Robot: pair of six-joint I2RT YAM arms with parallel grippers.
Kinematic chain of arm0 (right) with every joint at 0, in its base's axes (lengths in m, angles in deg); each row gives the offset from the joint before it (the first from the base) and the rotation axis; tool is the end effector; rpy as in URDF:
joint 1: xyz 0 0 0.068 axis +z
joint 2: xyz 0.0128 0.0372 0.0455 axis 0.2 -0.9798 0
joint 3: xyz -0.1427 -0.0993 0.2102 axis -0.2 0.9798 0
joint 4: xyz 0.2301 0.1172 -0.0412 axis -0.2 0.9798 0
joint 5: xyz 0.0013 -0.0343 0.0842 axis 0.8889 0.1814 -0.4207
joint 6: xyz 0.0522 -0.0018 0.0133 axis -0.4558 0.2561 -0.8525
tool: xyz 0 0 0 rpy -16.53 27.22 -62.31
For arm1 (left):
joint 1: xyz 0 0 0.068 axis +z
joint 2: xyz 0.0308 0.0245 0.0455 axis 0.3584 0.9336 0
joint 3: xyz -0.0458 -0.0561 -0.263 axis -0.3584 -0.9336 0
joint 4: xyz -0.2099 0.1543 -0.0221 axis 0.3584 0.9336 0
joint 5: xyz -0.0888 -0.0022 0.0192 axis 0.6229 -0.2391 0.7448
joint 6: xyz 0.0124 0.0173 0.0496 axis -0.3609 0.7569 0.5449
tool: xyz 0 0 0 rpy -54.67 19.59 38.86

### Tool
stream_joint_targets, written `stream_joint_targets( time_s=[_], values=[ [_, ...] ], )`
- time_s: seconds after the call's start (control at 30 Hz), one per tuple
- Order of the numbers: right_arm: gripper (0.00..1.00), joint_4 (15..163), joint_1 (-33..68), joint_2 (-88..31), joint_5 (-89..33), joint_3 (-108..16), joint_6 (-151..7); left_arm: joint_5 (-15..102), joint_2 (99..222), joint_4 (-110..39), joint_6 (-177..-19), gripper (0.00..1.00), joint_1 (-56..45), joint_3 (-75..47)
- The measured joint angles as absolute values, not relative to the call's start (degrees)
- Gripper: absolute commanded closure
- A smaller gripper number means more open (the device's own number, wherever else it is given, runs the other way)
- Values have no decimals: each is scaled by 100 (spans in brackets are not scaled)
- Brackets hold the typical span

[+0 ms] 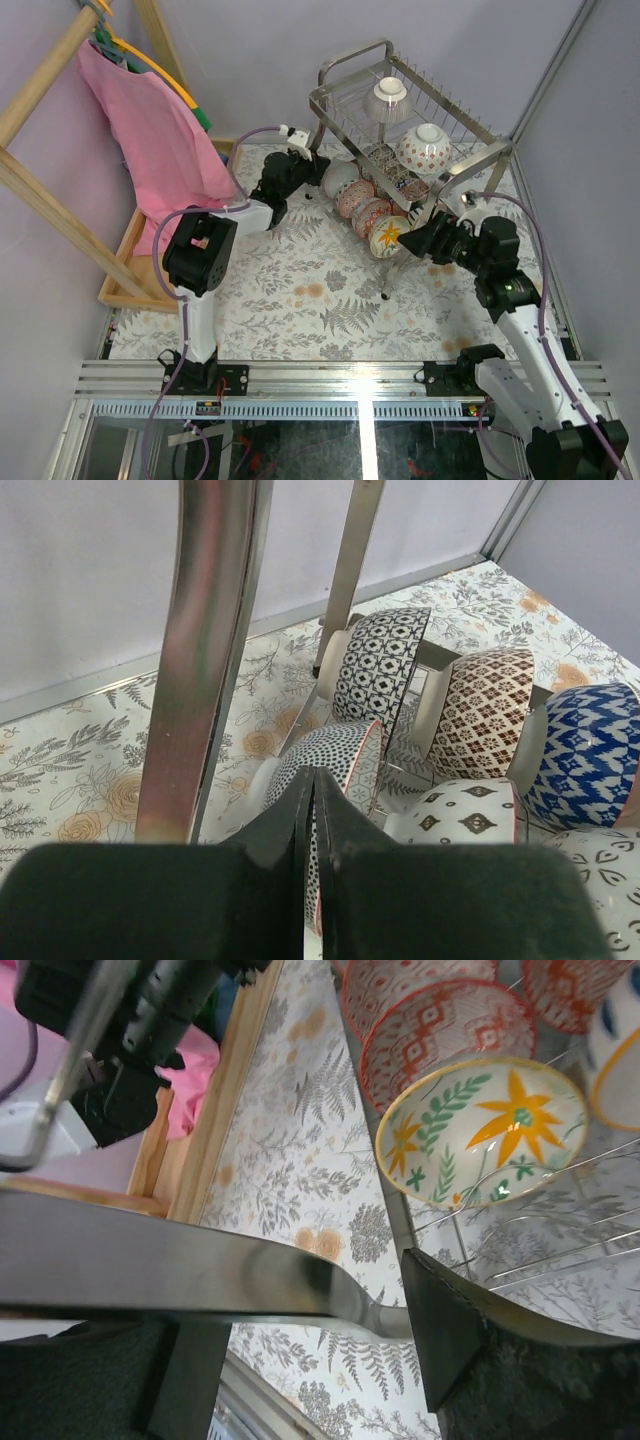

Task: Load the bowls into the dish rack
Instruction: Adjust the dish rack at the center of the board.

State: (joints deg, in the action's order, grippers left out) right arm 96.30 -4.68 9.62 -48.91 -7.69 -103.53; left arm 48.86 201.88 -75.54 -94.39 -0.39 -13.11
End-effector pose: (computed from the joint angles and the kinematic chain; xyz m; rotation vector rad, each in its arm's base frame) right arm 0.1761 0.0386 0.3036 0.1407 1.8955 1.0021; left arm 0.4310 -0.1777 0.2206 0.3726 1.5812 -0.5883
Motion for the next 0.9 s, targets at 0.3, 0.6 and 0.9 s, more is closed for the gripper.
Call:
stream_joint_targets(
  time_s=[0.3, 0.6, 0.9],
  values=[
    [63, 9662, -33, 695, -3848, -734, -10248, 4845, 19815, -7871, -9550, 100, -30, -2244],
    [63, 9853, -132, -43, -2773, -1254, -9866, 4770, 19087, -8287, -9736, 95, -30, -3278],
    [57, 9560, -1371, -301, -3085, -1280, -9645, 4943, 19327, -8306, -9742, 43, -32, -2480]
  ],
)
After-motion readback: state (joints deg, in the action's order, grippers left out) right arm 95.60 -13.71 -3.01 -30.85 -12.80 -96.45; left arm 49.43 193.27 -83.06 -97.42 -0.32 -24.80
